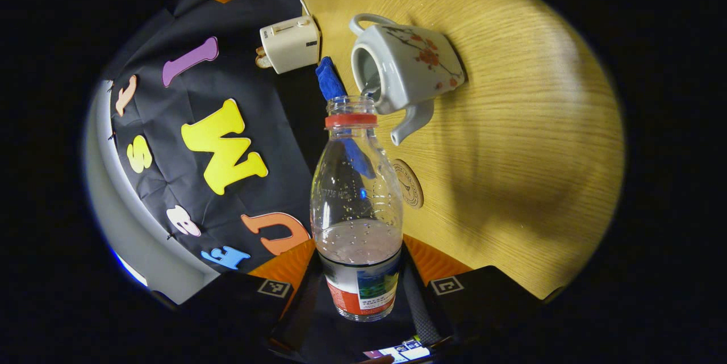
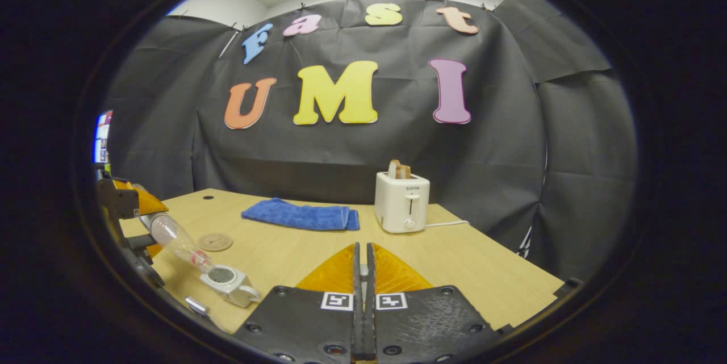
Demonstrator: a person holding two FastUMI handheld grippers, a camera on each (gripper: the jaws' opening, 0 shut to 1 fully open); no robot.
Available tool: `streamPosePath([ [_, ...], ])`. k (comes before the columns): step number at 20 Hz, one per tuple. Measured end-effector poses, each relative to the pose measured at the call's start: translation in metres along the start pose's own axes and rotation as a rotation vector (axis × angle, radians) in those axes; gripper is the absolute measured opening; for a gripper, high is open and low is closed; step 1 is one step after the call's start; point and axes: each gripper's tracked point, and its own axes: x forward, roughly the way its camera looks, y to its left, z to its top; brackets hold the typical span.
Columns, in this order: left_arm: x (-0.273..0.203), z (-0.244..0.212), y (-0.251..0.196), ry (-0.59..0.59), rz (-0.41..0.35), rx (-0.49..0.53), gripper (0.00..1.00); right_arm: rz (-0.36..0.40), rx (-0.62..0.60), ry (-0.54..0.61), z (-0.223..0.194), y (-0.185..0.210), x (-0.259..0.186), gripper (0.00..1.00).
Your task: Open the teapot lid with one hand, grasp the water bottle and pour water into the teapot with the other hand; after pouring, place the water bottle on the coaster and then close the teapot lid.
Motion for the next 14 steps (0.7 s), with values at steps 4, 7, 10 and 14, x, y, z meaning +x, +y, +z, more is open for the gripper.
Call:
streamPosePath([
  [4, -0.004, 0.003, 0.006, 0.01, 0.001, 0.056, 0.74, 0.008, 0.002, -0.007, 0.002, 0.0, -0.001, 0.0],
  [7, -0.004, 0.002, 0.015, 0.032, -0.003, 0.104, 0.74, 0.014, 0.006, -0.008, 0.003, 0.0, -0.002, 0.0],
  [10, -0.003, 0.001, 0.023, 0.046, -0.003, 0.15, 0.74, 0.021, 0.007, -0.01, 0.005, 0.001, -0.001, 0.0],
  [14, -0.011, 0.004, 0.023, 0.057, -0.022, 0.202, 0.79, 0.016, 0.006, -0.015, 0.005, -0.003, -0.001, 0.0],
])
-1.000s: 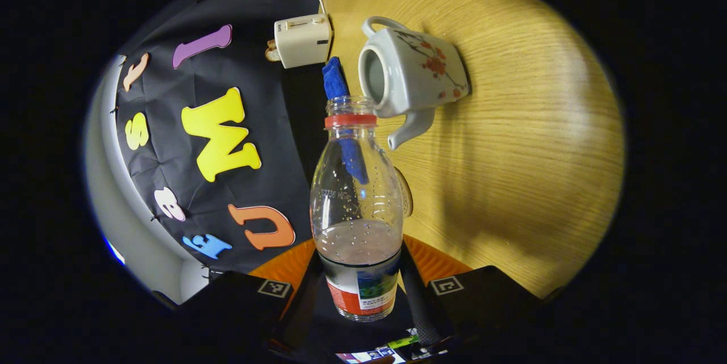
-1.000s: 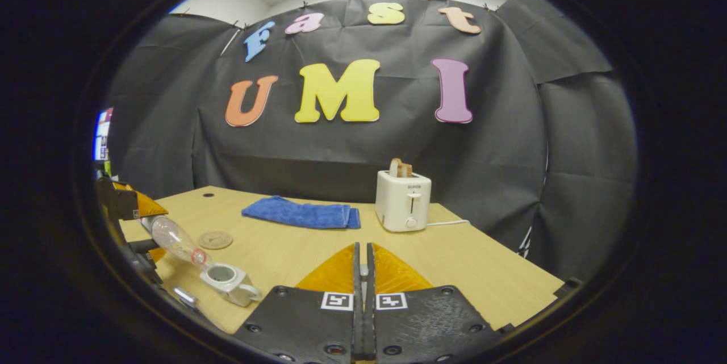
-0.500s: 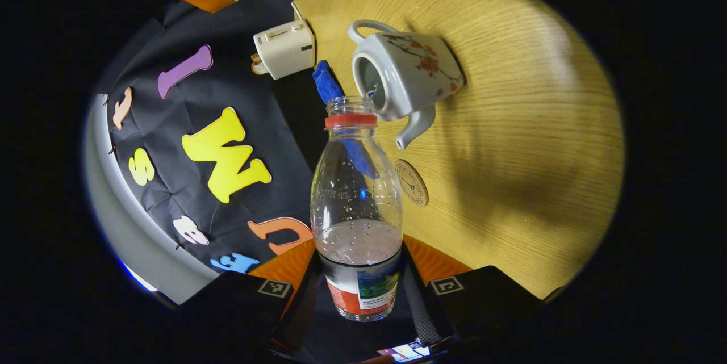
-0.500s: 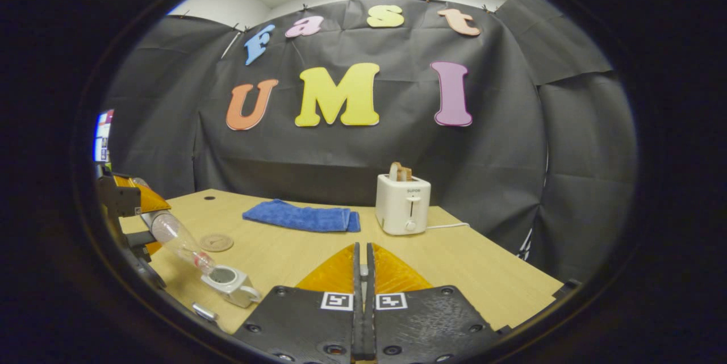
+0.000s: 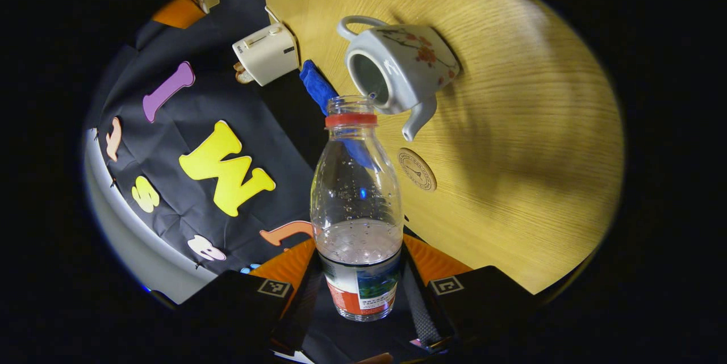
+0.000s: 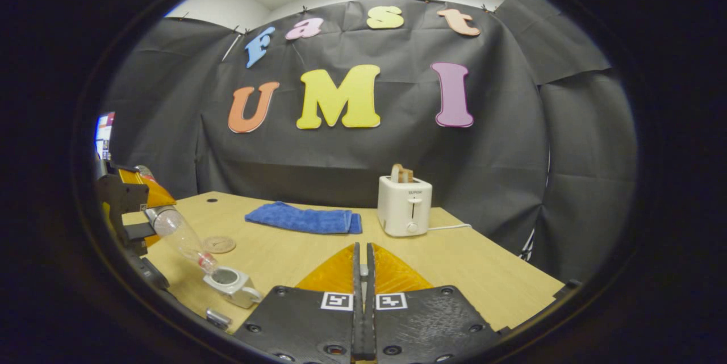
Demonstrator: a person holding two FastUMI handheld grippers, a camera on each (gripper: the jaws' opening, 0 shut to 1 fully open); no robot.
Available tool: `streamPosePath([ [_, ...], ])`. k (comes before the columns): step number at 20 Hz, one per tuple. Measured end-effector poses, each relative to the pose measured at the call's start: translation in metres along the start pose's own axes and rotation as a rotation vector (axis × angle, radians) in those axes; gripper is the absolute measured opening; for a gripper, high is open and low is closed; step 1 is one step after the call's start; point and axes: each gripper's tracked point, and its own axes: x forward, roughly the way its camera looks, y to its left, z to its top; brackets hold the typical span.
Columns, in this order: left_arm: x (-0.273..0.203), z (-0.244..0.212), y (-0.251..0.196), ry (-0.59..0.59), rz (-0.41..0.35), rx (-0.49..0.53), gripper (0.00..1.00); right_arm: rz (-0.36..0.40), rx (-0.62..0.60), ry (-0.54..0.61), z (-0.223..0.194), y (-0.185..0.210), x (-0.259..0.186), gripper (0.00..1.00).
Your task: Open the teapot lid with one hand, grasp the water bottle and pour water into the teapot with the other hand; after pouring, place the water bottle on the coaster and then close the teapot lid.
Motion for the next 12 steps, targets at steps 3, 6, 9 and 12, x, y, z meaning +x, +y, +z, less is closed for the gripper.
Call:
streamPosePath([
  [3, -0.002, 0.001, 0.008, 0.009, 0.007, 0.036, 0.74, -0.004, 0.003, 0.003, -0.002, -0.004, 0.002, 0.0],
  [6, -0.004, 0.002, 0.015, 0.012, 0.009, 0.059, 0.74, -0.001, 0.016, 0.0, 0.0, -0.006, 0.0, 0.0],
  [9, -0.006, 0.005, 0.019, 0.019, 0.014, 0.091, 0.74, 0.001, 0.011, 0.0, -0.001, -0.004, 0.002, 0.0],
  [12, -0.006, 0.007, 0.023, 0.027, 0.019, 0.112, 0.74, -0.003, 0.005, -0.005, 0.001, -0.006, 0.001, 0.0],
])
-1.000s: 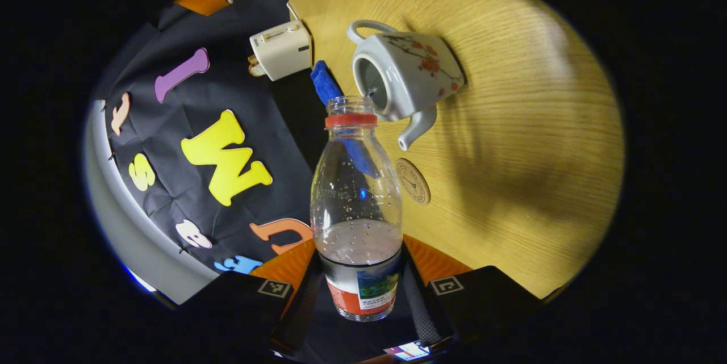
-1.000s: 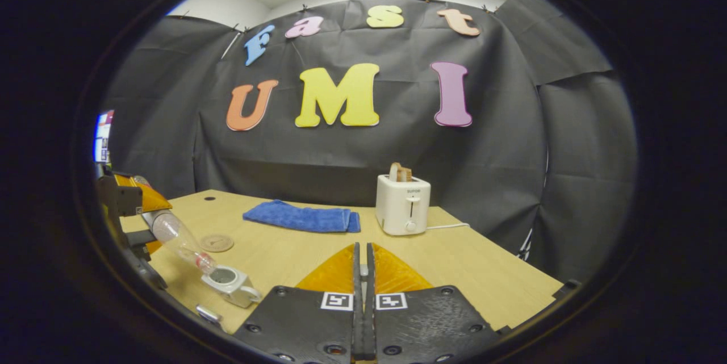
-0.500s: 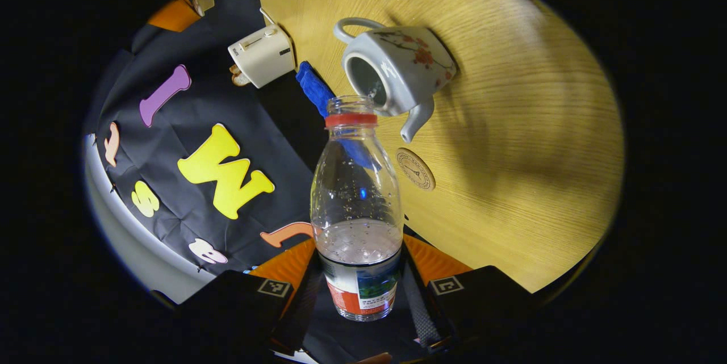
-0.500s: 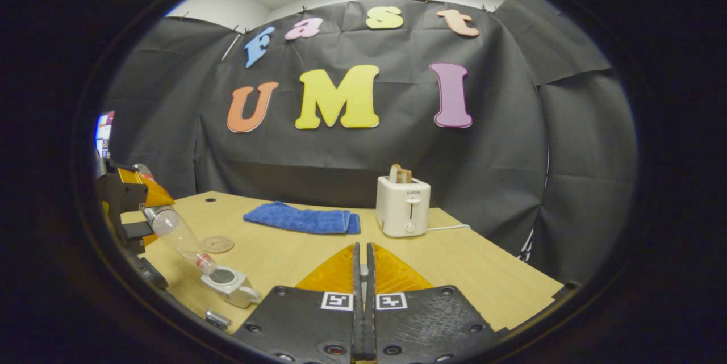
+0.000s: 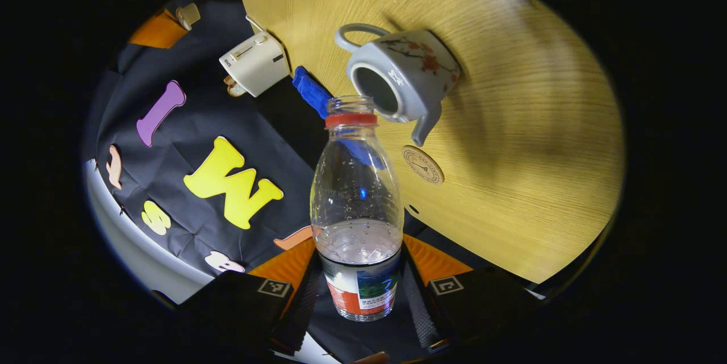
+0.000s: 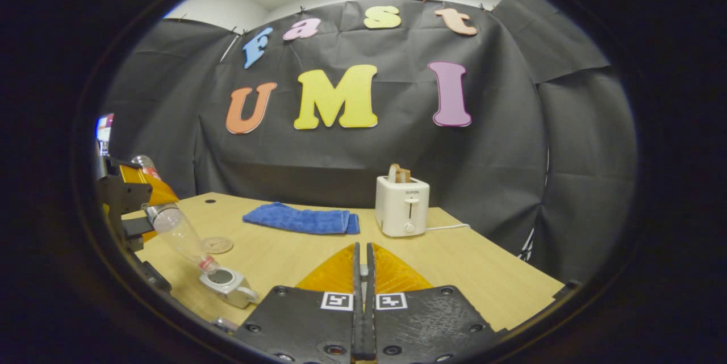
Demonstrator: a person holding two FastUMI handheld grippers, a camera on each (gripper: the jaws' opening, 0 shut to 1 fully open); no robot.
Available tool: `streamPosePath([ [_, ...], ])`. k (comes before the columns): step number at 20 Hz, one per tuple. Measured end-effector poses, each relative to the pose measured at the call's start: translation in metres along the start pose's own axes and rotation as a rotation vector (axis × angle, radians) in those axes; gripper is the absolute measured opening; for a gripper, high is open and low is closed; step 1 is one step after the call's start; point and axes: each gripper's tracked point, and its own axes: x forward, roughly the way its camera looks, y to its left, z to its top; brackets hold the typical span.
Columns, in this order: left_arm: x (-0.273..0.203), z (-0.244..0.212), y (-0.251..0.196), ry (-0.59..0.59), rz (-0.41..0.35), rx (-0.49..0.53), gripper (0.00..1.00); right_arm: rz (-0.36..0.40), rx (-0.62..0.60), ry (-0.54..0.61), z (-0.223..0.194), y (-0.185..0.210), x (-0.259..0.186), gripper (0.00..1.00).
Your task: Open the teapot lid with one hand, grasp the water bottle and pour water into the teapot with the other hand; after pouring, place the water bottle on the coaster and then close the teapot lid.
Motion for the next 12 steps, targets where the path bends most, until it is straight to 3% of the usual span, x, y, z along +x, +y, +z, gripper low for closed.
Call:
streamPosePath([
  [7, 0.0, 0.001, 0.003, 0.016, 0.003, 0.018, 0.74, -0.025, -0.032, -0.019, 0.005, -0.007, -0.001, 0.0],
  [9, 0.0, -0.002, 0.001, 0.005, 0.006, -0.011, 0.7, -0.03, -0.032, -0.019, 0.005, -0.01, -0.001, 0.0],
  [11, 0.001, -0.007, -0.003, -0.013, 0.012, -0.076, 0.78, -0.035, -0.03, -0.014, 0.004, -0.013, 0.0, 0.0],
  [12, 0.002, -0.008, -0.007, -0.03, 0.008, -0.126, 0.74, -0.042, -0.032, -0.012, 0.003, -0.016, 0.0, 0.0],
])
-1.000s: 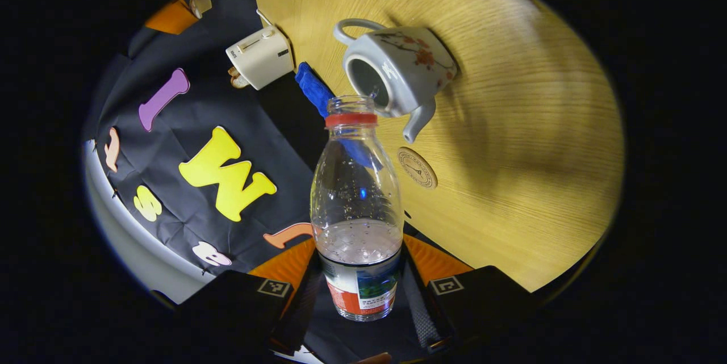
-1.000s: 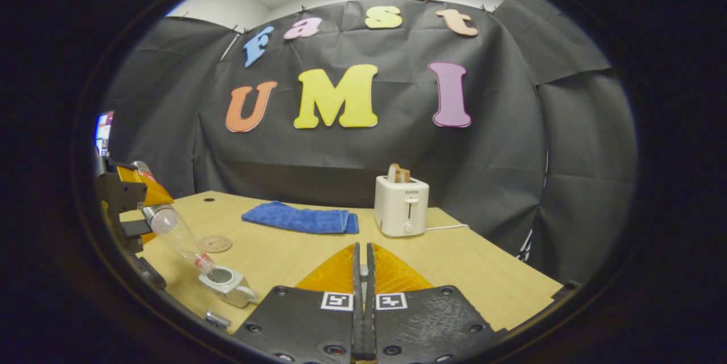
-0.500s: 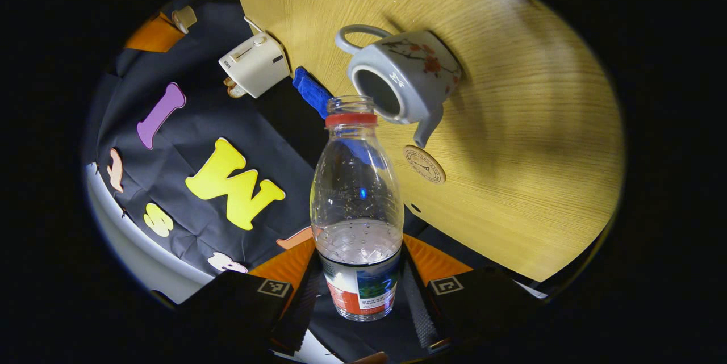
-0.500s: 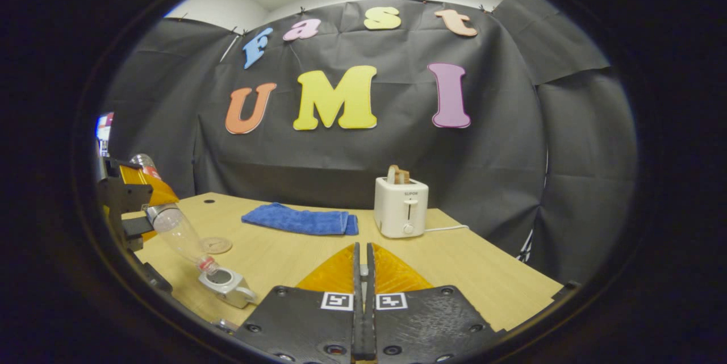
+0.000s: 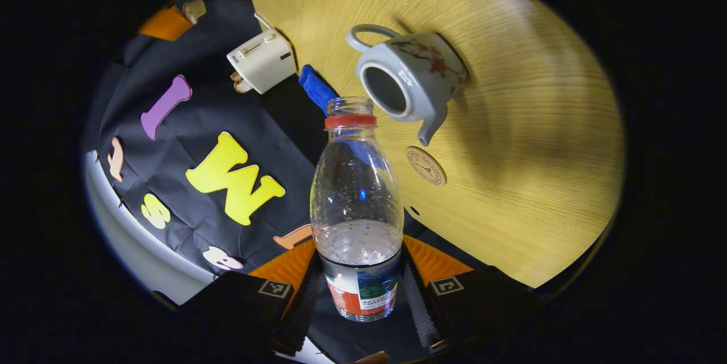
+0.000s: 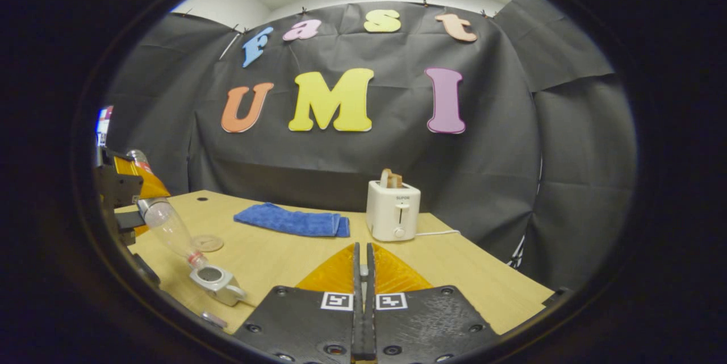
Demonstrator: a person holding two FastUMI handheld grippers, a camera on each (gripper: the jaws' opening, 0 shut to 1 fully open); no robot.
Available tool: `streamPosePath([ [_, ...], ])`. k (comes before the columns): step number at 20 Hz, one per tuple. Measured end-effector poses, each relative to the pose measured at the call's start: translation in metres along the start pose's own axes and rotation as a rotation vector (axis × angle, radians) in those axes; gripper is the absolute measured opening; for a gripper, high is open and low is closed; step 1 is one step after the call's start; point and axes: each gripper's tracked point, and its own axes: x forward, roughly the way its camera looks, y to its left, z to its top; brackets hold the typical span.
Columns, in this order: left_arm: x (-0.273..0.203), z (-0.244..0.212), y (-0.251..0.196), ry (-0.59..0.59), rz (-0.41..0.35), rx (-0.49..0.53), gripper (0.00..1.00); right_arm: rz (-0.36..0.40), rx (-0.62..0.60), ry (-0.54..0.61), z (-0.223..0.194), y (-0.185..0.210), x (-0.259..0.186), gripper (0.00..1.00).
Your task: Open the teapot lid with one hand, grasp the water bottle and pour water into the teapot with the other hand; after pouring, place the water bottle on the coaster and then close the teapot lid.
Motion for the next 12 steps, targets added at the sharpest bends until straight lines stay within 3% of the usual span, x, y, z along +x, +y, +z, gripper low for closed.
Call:
streamPosePath([
  [6, 0.021, -0.02, -0.012, -0.096, -0.078, -0.504, 0.74, -0.016, 0.012, 0.007, -0.001, -0.007, 0.001, 0.0],
  [10, 0.047, -0.045, 0.009, -0.134, -0.069, -0.897, 0.74, -0.009, 0.005, 0.0, 0.002, 0.0, -0.003, 0.0],
  [12, 0.062, -0.058, 0.024, -0.154, -0.012, -1.122, 0.74, -0.012, -0.004, -0.001, 0.001, 0.005, -0.003, 0.0],
])
